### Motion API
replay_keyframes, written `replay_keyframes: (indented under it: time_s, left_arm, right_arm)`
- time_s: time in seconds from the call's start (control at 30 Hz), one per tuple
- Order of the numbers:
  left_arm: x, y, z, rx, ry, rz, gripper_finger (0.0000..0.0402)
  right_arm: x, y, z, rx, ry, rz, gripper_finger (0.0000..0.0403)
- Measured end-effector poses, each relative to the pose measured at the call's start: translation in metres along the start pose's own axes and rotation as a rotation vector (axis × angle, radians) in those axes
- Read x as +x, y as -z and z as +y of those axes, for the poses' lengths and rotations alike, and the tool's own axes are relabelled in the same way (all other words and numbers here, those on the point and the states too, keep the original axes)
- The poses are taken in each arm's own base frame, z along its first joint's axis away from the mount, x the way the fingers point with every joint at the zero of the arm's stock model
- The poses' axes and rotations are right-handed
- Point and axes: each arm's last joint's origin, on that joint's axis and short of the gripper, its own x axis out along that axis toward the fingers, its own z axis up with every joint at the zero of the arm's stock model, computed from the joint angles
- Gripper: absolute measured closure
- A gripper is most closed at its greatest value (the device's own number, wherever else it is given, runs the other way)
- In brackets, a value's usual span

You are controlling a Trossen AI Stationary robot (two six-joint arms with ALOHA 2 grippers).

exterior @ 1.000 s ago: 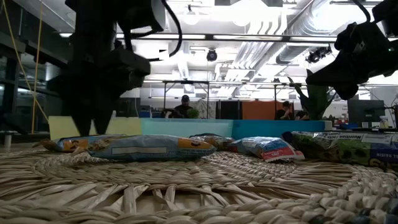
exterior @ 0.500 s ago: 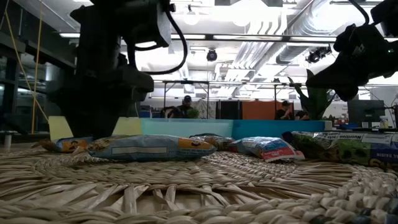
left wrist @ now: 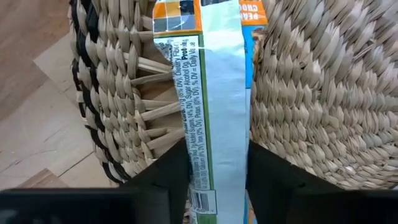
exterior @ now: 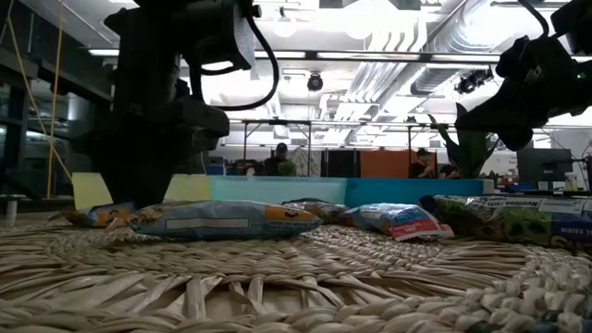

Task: Pick and place Granola Bars by type
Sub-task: Put the yellow granola bar into the green bin

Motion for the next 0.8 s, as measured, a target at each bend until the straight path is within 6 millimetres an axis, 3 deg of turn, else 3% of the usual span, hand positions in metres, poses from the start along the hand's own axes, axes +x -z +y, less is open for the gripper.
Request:
replay_keyframes:
  time_s: [0.17, 0.43, 0.6, 0.8]
  left_arm:
    - [0.0, 0.0, 0.0, 0.0, -0.002, 0.0, 0.0306]
    - [-0.008, 0.002, 0.0, 0.065, 0.044, 0.038, 0.0311]
    - [-0.038, 0.001, -0.003, 0.155, 0.118, -0.065, 0.0312]
    - [-0.092, -0.006, 0.004, 0.333, 0.273, -0.256, 0.0312]
  right_arm:
    - [0.0, 0.0, 0.0, 0.0, 0.0, 0.0, 0.0402]
    - [0.0, 0.0, 0.0, 0.0, -0.001, 0.0, 0.0402]
    - [0.0, 0.0, 0.0, 0.0, -0.001, 0.0, 0.0402]
    - [0.0, 0.0, 0.0, 0.0, -0.001, 0.0, 0.0402]
